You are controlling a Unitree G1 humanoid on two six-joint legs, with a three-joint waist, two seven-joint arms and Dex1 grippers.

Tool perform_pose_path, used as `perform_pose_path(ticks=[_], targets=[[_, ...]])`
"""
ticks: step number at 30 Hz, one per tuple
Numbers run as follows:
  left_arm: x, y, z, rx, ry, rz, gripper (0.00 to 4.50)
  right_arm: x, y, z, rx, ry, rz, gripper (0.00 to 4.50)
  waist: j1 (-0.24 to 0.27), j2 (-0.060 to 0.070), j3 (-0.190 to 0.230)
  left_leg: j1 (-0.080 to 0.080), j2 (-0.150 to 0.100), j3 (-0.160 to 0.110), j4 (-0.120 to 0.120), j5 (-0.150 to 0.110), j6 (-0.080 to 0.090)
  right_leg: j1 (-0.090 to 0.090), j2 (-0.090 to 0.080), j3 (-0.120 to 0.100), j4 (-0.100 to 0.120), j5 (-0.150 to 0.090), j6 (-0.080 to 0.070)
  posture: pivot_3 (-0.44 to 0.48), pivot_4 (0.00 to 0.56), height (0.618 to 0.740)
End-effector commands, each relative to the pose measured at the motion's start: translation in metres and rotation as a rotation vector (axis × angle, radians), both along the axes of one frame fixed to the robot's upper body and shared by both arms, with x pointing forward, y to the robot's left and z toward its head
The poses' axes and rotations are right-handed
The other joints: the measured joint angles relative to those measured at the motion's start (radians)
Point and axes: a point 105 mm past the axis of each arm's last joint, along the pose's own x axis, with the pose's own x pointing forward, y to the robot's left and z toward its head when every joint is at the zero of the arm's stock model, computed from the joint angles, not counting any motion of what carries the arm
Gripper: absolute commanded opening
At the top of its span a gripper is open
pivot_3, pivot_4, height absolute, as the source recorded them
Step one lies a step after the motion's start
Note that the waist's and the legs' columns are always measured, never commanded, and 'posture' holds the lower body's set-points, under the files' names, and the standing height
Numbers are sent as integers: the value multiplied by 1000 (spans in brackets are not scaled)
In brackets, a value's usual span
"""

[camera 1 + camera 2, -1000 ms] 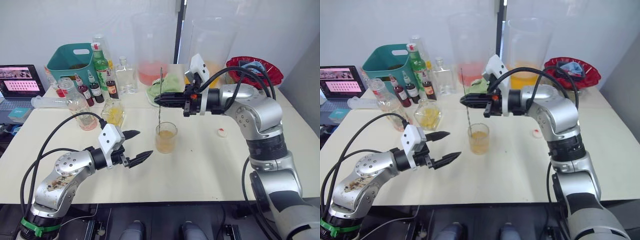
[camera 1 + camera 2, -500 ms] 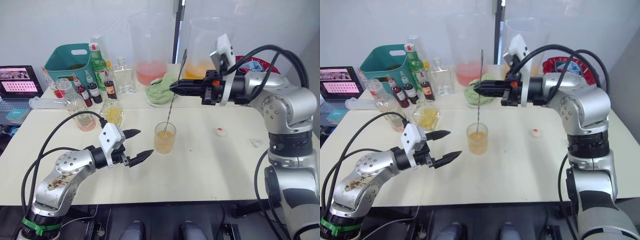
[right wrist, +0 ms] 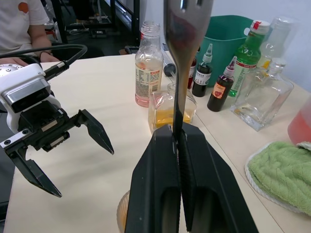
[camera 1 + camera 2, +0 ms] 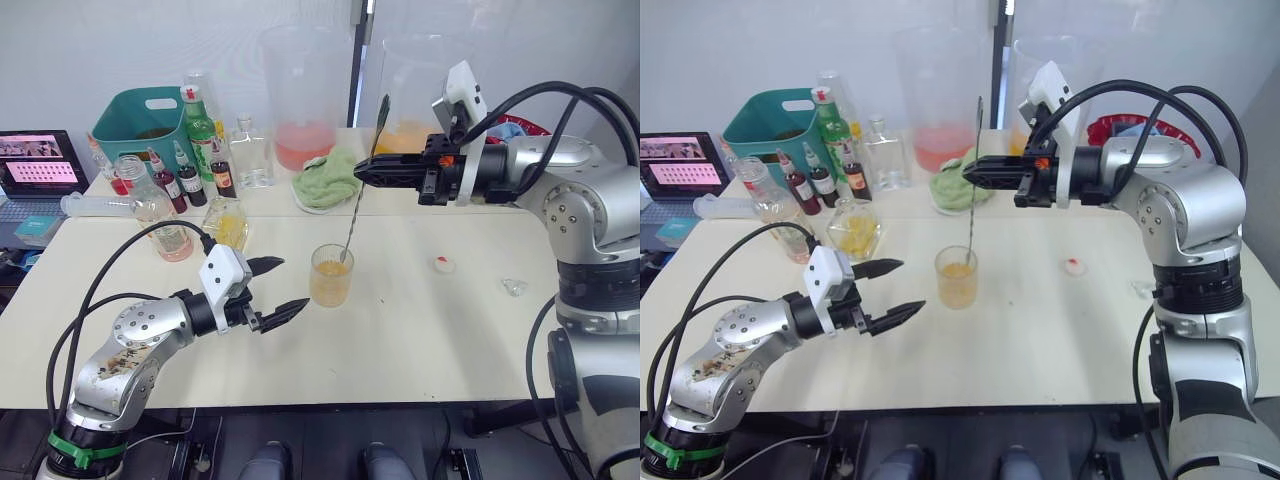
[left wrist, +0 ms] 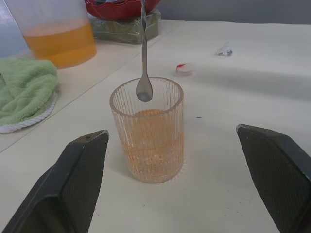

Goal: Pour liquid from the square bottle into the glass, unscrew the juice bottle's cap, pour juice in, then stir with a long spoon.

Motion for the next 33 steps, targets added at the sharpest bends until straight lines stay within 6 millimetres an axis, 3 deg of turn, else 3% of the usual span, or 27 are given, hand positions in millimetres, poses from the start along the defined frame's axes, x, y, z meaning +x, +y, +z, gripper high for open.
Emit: perform_pose_path(ticks=[1, 7, 14, 17, 25, 27, 30, 33], targets=[[-1, 0, 11, -7, -50, -8, 4454, -11, 1, 17, 51, -46, 40, 0, 1, 0, 0, 0, 0, 0, 0, 0, 0, 0, 0, 0, 0, 0, 0, 0, 150, 740], [2, 6, 24, -58, -83, 6, 4454, -11, -7, 27, 162, 17, 46, 0, 1, 0, 0, 0, 0, 0, 0, 0, 0, 0, 0, 0, 0, 0, 0, 0, 150, 740], [3, 13, 39, -77, -107, -5, 4454, -14, -36, 64, 367, 18, 7, 0, 1, 0, 0, 0, 0, 0, 0, 0, 0, 0, 0, 0, 0, 0, 0, 0, 150, 740], [3, 16, 43, -77, -117, -17, 4454, -11, -52, 81, 435, -32, -93, 0, 1, 0, 0, 0, 0, 1, 0, 0, 0, 0, 0, 0, 0, 0, 0, 0, 150, 740], [-12, 21, 56, -181, -4, -152, 4454, 4, -78, 91, 401, 13, -340, 0, -2, 0, 0, 0, 0, 2, 0, 0, 0, 0, 0, 0, 0, 0, 0, 0, 150, 740], [-16, 22, 53, -151, 7, -174, 4454, 7, -82, 83, 348, 96, -370, 0, -3, 0, 0, -1, 0, 3, 0, 0, 0, 0, 1, 0, 0, 0, 0, 0, 150, 740], [-20, 22, 53, -127, 5, -194, 4454, 11, -100, 48, 70, 254, -561, 0, 1, 1, 1, -1, 0, 4, -1, 0, 0, 0, 0, 0, -1, 0, 0, 0, 150, 740], [-21, 21, 55, -114, -16, -187, 4454, 8, -104, 25, -55, 412, -569, 0, -1, 1, 1, -1, 0, 4, 0, 0, 0, 1, 0, -1, -4, 0, 0, 0, 150, 740]])
